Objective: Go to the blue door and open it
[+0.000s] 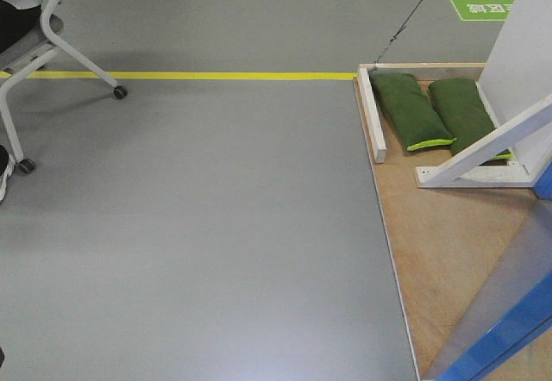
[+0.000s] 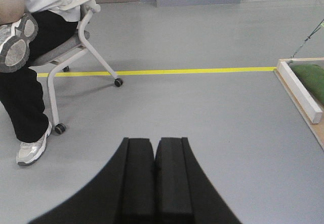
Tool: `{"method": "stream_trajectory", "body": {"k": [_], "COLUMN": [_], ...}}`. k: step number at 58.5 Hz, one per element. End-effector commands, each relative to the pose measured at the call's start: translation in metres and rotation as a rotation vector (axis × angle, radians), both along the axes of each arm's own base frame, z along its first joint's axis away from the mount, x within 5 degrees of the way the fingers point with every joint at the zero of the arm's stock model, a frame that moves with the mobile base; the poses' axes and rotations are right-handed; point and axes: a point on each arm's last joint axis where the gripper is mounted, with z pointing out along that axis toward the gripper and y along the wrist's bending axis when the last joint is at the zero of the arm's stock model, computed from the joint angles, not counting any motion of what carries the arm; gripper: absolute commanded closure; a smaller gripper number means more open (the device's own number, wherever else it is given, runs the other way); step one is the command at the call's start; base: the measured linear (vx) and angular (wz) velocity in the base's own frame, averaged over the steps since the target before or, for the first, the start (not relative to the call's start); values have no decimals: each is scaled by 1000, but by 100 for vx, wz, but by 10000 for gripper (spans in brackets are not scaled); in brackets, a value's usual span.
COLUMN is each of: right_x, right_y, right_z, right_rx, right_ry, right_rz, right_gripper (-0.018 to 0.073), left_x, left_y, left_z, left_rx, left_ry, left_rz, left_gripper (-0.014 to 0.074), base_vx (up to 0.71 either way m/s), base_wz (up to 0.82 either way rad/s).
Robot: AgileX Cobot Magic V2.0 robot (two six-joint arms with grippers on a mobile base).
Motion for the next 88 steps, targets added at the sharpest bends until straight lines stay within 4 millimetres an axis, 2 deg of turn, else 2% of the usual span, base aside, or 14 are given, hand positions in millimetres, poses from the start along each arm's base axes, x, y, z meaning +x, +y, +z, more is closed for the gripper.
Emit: {"method": "stream_trajectory", "body": {"k": [1,13,24,38,64,76,88], "right_x": [9,32,43,48,87,107,126], "right_y": [-10,-19,-7,3,58,66,57], "right_z": [14,19,16,13,5,-6,-18], "right_rx": [40,68,74,84,99,136,180], "right_ry": [-59,-19,44,88,138,174,187], "right_rz": [24,157,327,448,811,885,838], "right_gripper": [564,564,564,564,564,564,564], "left_x": [0,0,0,0,0,0,0], "left_y": [-1,-1,-1,-1,-1,-1,-1], "left_z": [19,19,19,19,19,19,19], "left_rx": [2,2,2,2,2,2,2], "left_ry": [-129,-129,-129,-129,-129,-129,-129], "left_rz": [-6,-6,-6,-6,-6,-6,-6], "left_gripper": [526,526,526,526,526,526,526], "base_vx": [0,0,0,0,0,0,0], "base_wz": [0,0,0,0,0,0,0]}}
